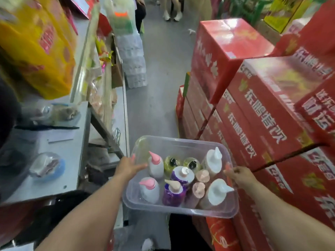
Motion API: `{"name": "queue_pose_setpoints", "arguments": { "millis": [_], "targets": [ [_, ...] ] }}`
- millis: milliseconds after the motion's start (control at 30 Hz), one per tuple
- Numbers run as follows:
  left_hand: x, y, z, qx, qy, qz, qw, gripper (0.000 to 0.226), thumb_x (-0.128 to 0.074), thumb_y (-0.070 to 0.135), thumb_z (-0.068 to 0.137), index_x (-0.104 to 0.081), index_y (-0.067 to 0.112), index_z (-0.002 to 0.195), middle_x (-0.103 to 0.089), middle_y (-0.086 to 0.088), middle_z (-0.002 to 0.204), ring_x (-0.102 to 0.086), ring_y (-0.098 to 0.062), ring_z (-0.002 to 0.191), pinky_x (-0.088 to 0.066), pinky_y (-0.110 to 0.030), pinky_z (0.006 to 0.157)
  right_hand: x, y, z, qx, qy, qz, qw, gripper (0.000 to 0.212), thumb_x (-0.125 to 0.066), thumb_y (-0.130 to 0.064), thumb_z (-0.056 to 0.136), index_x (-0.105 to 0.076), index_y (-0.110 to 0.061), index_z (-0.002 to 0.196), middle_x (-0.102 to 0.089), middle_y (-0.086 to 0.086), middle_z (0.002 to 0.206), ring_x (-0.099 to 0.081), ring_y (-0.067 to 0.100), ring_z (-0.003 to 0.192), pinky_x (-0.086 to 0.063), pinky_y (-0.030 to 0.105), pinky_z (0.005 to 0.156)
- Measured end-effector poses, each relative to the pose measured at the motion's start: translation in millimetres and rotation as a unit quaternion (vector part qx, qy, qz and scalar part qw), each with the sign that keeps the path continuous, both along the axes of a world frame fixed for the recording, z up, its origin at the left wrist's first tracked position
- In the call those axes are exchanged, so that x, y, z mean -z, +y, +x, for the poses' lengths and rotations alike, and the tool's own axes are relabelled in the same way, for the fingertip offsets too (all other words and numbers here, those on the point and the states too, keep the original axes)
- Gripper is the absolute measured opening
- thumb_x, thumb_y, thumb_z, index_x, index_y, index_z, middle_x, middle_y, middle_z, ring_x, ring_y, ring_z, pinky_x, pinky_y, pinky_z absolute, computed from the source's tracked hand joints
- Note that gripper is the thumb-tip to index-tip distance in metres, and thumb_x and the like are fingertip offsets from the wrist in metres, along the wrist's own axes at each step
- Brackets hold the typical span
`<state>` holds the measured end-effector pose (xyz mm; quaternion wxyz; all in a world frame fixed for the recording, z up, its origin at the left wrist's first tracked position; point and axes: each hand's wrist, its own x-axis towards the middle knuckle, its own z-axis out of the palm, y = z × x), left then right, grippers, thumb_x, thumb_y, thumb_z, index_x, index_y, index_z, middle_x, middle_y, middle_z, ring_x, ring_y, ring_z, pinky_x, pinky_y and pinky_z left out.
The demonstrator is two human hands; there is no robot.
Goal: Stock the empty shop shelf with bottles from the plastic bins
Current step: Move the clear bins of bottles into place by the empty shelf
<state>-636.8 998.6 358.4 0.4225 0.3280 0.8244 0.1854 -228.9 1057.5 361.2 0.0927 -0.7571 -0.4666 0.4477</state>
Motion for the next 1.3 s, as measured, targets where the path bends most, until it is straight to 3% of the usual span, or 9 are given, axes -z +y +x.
{"name": "queue_pose_setpoints", "arguments": {
  "millis": [133,233,300,367,500,667,967,1100,1300],
  "targets": [
    [5.8,73.4,-17.2,-0.001,0.029,-0.009,1.000,0.050,-0.088,0.037,0.071,-0.070,0.002,0.103,-0.071,-0.017,0.094,-0.067,-0.030,0.089,-0.051,-0.035,0.072,14.5,89.9,-25.5,-0.008,0.013,-0.025,1.000,0.022,-0.078,-0.021,0.087,-0.069,-0.004,0.076,-0.065,0.013,0.068,-0.060,0.026,0.060,-0.050,0.035,0.062],
    [4.6,126.7,-34.2,0.012,0.054,-0.015,0.998,0.044,-0.085,0.037,0.075,-0.069,0.007,0.104,-0.070,-0.014,0.093,-0.066,-0.028,0.091,-0.041,-0.028,0.063,17.0,156.6,-47.8,-0.031,0.016,-0.031,0.999,0.025,-0.075,-0.027,0.089,-0.072,-0.003,0.087,-0.069,0.012,0.075,-0.066,0.024,0.063,-0.051,0.029,0.057],
    [0.6,158.0,-47.4,0.006,0.067,-0.021,0.997,0.052,-0.084,0.038,0.076,-0.068,0.006,0.113,-0.071,-0.016,0.108,-0.065,-0.027,0.097,-0.045,-0.030,0.073,11.6,200.6,-64.6,-0.044,0.023,-0.037,0.998,0.022,-0.076,-0.026,0.088,-0.071,-0.005,0.091,-0.072,0.012,0.083,-0.070,0.025,0.071,-0.055,0.031,0.060],
    [-4.1,188.8,-62.5,-0.023,0.073,-0.035,0.996,0.054,-0.084,0.042,0.074,-0.069,0.007,0.112,-0.070,-0.017,0.112,-0.065,-0.031,0.103,-0.050,-0.034,0.083,6.1,245.2,-84.0,-0.059,0.014,-0.033,0.998,0.020,-0.078,-0.026,0.086,-0.071,-0.007,0.089,-0.073,0.012,0.086,-0.071,0.026,0.077,-0.058,0.034,0.068],
    [-6.5,256.6,-102.1,-0.062,0.081,-0.043,0.994,0.052,-0.085,0.046,0.071,-0.069,0.007,0.101,-0.069,-0.016,0.100,-0.067,-0.033,0.100,-0.049,-0.033,0.077,4.5,326.1,-125.8,-0.091,-0.003,-0.021,0.996,0.026,-0.079,-0.034,0.083,-0.073,-0.008,0.084,-0.075,0.010,0.083,-0.071,0.023,0.075,-0.056,0.032,0.066],
    [1.0,352.0,-161.9,-0.082,0.053,-0.026,0.995,0.070,-0.087,0.042,0.070,-0.064,0.001,0.121,-0.064,-0.020,0.126,-0.064,-0.033,0.109,-0.051,-0.036,0.091,13.4,422.7,-179.0,-0.095,-0.008,-0.023,0.995,0.028,-0.080,-0.035,0.077,-0.075,-0.008,0.078,-0.072,0.007,0.073,-0.067,0.023,0.068,-0.054,0.033,0.063],
    [-13.1,525.4,-258.4,-0.032,0.072,-0.019,0.997,0.064,-0.085,0.044,0.072,-0.064,0.014,0.125,-0.068,-0.015,0.117,-0.065,-0.031,0.094,-0.051,-0.033,0.073,6.6,597.6,-278.7,-0.121,-0.020,-0.021,0.992,0.033,-0.082,-0.030,0.081,-0.072,0.002,0.080,-0.066,0.011,0.074,-0.059,0.021,0.070,-0.044,0.030,0.064],
    [-8.8,606.3,-296.2,-0.057,0.062,-0.022,0.996,0.068,-0.086,0.043,0.071,-0.063,0.009,0.126,-0.066,-0.017,0.123,-0.063,-0.030,0.098,-0.042,-0.029,0.074,5.6,681.8,-316.1,-0.146,-0.053,-0.015,0.988,0.034,-0.078,-0.035,0.084,-0.060,-0.016,0.062,-0.059,-0.001,0.061,-0.053,0.016,0.061,-0.040,0.028,0.055],
    [-3.5,725.8,-327.5,-0.084,0.068,-0.034,0.994,0.066,-0.087,0.042,0.070,-0.065,0.005,0.120,-0.068,-0.019,0.111,-0.066,-0.033,0.100,-0.045,-0.031,0.071,10.3,813.2,-355.9,-0.152,-0.045,-0.037,0.987,0.028,-0.078,-0.033,0.083,-0.069,-0.008,0.074,-0.068,0.014,0.076,-0.064,0.027,0.076,-0.055,0.042,0.078]
  ]
}}
